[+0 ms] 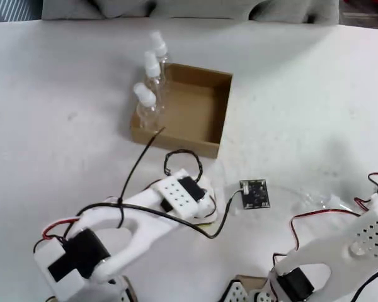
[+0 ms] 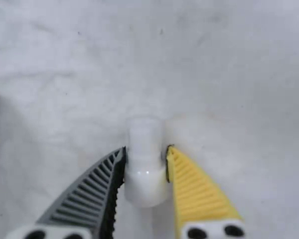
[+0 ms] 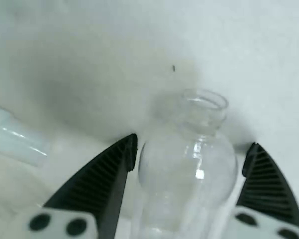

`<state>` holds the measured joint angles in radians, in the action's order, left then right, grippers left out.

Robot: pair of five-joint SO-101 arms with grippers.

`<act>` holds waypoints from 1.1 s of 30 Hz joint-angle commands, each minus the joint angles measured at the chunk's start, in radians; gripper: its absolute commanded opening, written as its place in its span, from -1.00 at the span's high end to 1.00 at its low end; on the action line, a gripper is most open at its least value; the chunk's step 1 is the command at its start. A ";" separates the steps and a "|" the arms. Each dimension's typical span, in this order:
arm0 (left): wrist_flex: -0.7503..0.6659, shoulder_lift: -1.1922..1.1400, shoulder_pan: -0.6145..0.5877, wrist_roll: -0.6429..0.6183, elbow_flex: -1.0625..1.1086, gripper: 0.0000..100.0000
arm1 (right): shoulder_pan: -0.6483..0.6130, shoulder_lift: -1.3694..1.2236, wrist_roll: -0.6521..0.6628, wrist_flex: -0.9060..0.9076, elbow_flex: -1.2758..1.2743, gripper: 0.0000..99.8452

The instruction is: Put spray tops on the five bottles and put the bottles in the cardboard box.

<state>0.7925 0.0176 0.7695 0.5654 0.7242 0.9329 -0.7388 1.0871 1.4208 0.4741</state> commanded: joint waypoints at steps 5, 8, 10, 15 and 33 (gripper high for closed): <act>-0.021 0.064 -0.013 0.011 0.002 0.92 | -0.001 0.027 0.008 -0.013 0.044 0.57; -0.021 0.064 -0.013 0.011 0.002 0.92 | -0.001 0.021 0.003 -0.005 0.081 0.47; -0.021 0.064 -0.013 0.011 0.002 0.92 | 0.002 0.022 0.002 -0.005 0.100 0.37; -0.021 0.064 -0.013 0.011 0.002 0.92 | 0.005 0.031 0.002 0.067 0.176 0.35; -0.021 0.064 -0.013 0.012 0.002 0.92 | -0.012 -0.039 0.002 0.140 0.262 0.35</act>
<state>0.7925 0.0176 0.7695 0.5654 0.7242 0.9344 -0.7879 1.0871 1.5543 0.6951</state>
